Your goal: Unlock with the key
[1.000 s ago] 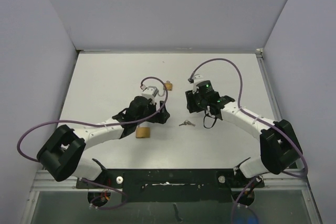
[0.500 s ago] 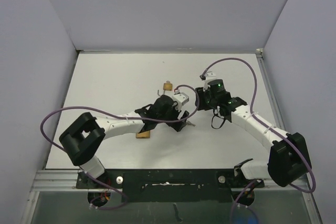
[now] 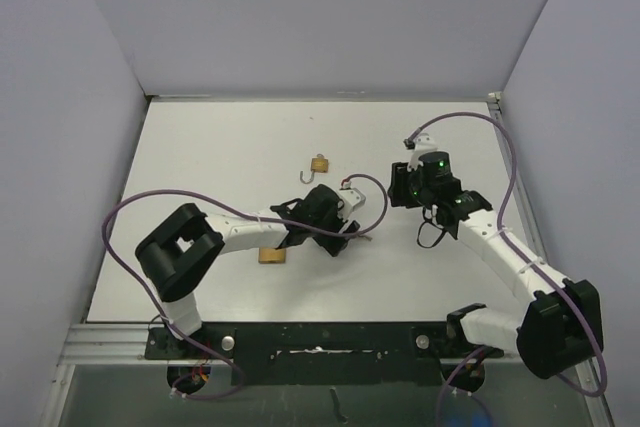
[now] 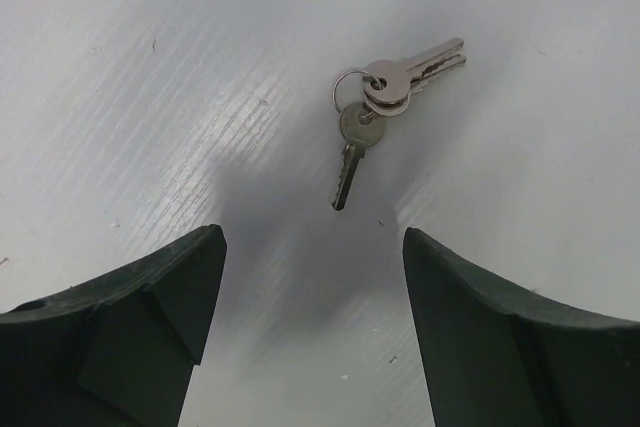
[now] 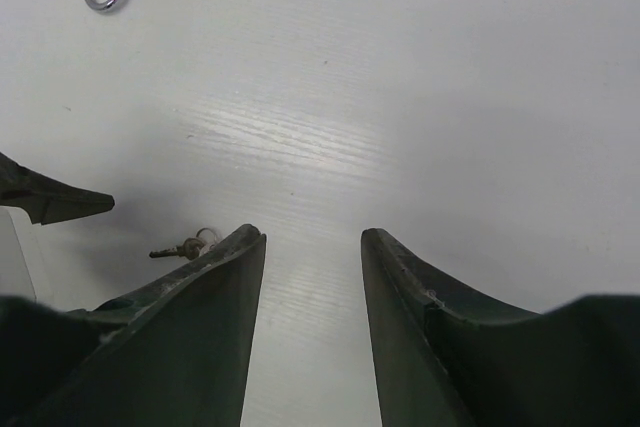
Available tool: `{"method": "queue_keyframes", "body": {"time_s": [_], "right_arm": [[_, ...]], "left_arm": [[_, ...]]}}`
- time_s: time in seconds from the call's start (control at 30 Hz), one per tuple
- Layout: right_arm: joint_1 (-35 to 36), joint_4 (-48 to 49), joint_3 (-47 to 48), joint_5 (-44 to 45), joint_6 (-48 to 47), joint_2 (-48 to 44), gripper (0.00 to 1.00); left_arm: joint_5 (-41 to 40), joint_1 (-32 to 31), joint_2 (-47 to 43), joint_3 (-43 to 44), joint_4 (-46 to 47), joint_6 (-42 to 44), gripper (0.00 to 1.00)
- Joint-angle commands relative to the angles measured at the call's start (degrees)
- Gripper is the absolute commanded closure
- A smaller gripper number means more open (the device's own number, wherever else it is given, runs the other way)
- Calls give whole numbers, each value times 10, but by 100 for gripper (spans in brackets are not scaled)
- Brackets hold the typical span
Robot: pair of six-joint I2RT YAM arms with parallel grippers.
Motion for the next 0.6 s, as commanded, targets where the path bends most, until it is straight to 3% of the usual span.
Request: {"method": "queue_keyframes", "body": {"time_s": [0.0,0.57], "right_arm": [[-27,7,-5,-4,9,-43,55],[-73,16,-13,-55,18,-61,54]], "left_arm": [[10,-2,9,29,11,28,30],[-18,-21,64,77,-31,62,51]]}}
